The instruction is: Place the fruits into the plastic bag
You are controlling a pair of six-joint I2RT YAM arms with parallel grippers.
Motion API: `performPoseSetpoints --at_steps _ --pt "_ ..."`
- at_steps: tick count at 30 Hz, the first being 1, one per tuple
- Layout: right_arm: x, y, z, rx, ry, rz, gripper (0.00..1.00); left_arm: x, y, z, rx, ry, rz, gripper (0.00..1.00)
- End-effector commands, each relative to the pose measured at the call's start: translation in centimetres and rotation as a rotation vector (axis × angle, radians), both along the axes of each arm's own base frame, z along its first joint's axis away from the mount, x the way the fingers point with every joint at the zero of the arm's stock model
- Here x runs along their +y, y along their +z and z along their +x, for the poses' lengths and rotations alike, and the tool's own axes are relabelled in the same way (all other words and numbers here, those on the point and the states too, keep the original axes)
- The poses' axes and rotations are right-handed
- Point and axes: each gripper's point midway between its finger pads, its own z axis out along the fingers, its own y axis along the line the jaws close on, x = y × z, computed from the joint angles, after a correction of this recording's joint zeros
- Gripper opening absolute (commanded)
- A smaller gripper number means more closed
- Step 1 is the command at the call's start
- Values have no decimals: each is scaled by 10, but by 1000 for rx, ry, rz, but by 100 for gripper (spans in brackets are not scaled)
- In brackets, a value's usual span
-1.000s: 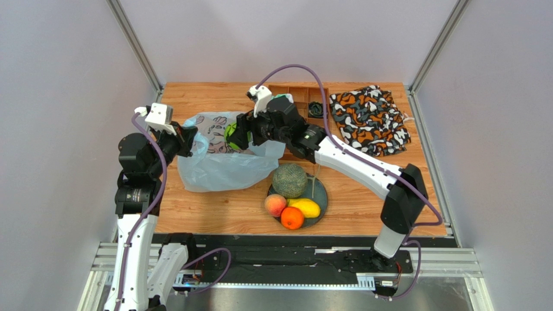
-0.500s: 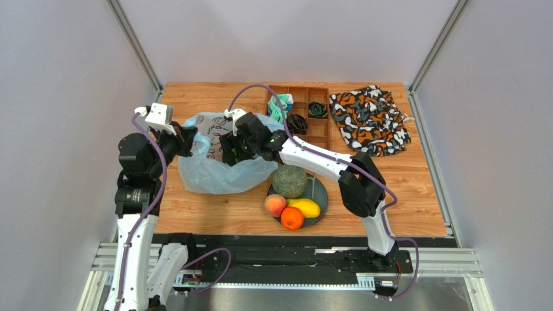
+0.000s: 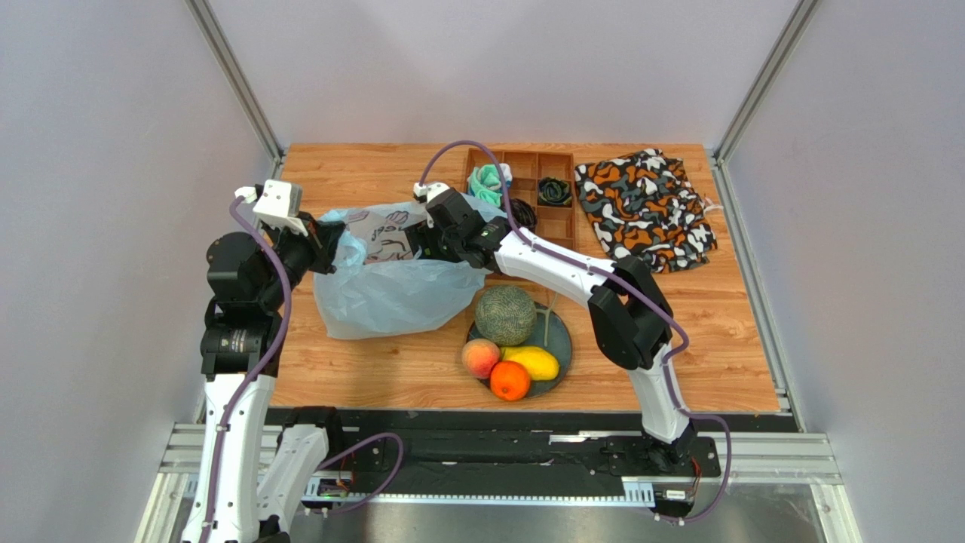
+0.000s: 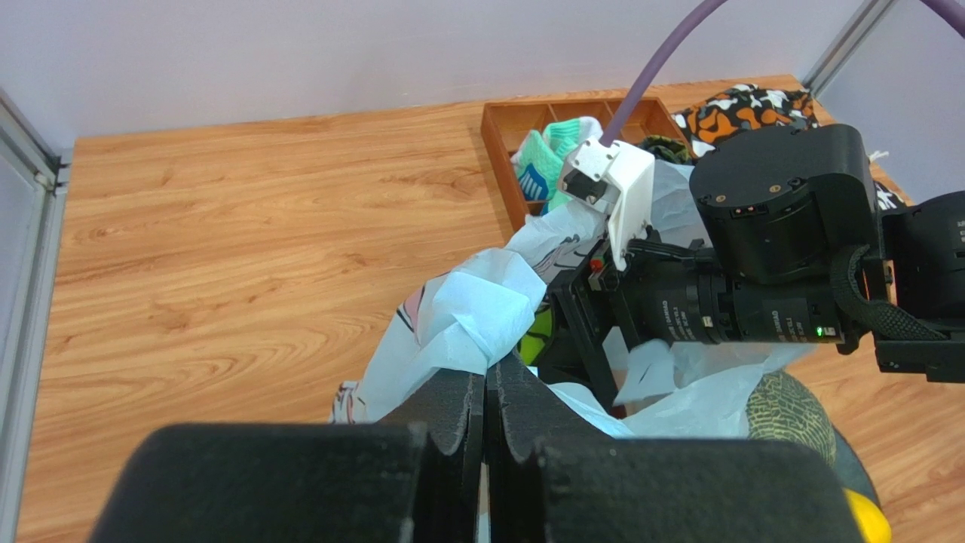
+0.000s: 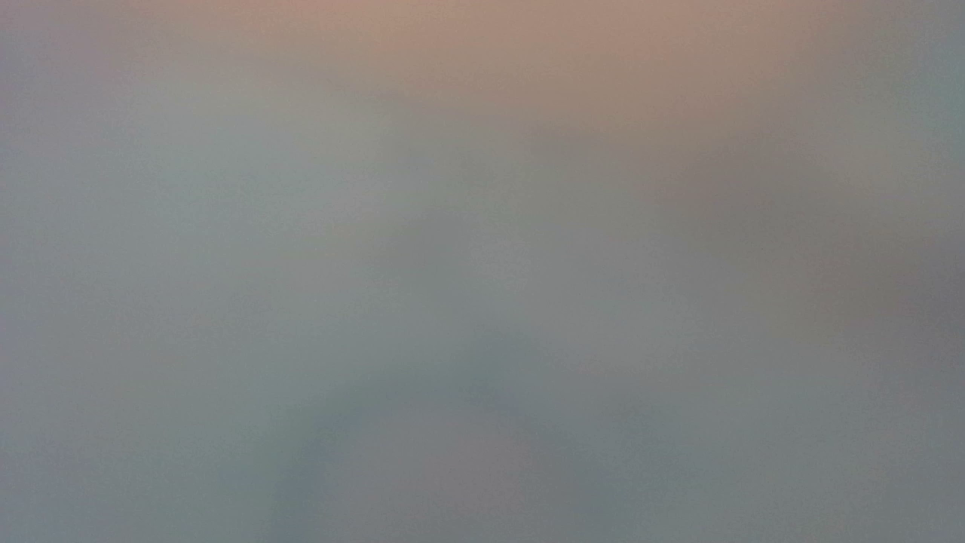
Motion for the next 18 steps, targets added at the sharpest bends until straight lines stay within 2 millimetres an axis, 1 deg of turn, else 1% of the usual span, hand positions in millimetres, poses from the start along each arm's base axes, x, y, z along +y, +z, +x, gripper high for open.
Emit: performPoseSetpoints --at_steps 1,2,4,5,8,13,16,18 --pt "11 13 -1 -16 28 32 69 -1 10 -2 -27 -6 -5 0" --pt "15 14 -6 1 55 50 77 -1 10 -2 -28 -6 -5 0" --pt "18 18 -7 0 68 64 86 -1 10 -2 -28 -6 -5 0" --pt "19 18 -8 4 69 67 93 -1 10 -2 -29 -6 -5 0" --pt "20 20 -8 4 73 73 99 -1 10 -2 -29 -6 -5 0" --pt "21 24 -9 1 82 89 100 -2 10 -3 -30 -7 -6 0" --pt "24 31 -11 -3 96 113 100 -2 10 -3 -30 -7 -5 0" --pt "28 41 -16 -2 125 146 99 -2 10 -2 -28 -7 -6 0"
